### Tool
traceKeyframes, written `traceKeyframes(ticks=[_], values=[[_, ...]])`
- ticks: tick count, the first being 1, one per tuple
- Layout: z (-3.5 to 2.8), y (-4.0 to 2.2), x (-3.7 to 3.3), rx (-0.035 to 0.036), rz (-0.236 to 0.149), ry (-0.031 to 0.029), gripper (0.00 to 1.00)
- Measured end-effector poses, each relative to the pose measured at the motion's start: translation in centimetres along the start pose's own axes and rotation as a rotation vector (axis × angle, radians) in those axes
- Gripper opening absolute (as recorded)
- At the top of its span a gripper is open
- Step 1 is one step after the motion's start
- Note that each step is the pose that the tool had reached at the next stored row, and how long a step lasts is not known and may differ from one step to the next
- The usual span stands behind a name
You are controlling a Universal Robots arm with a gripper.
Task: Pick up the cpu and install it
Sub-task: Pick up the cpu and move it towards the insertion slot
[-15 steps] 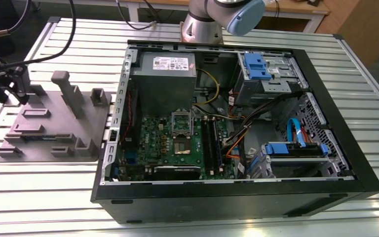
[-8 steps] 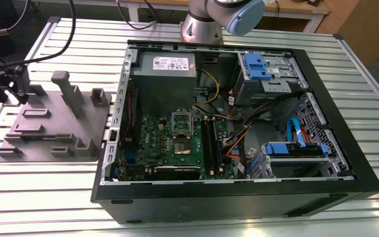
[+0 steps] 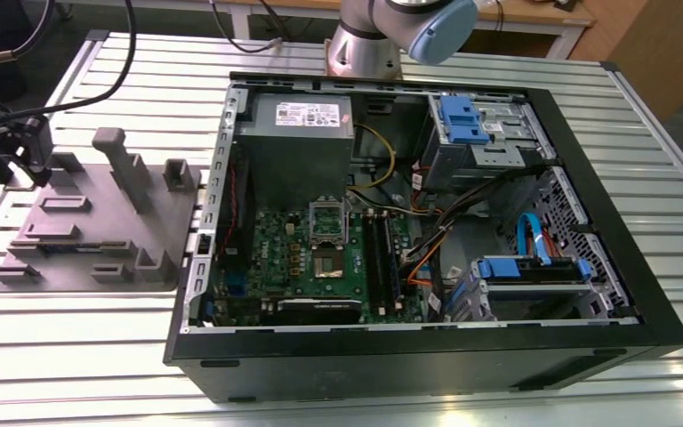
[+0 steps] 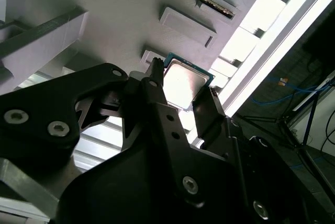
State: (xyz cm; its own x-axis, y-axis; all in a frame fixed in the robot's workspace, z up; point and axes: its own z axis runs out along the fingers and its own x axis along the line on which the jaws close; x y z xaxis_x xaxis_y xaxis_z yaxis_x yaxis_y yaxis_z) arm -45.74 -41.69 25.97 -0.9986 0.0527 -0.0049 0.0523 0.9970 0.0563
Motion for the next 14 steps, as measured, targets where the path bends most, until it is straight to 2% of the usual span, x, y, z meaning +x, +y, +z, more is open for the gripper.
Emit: traceKeyframes(ticks=[14], values=[[-0.43, 0.02, 0.00, 0.0000, 0.000, 0.0000, 0.47]])
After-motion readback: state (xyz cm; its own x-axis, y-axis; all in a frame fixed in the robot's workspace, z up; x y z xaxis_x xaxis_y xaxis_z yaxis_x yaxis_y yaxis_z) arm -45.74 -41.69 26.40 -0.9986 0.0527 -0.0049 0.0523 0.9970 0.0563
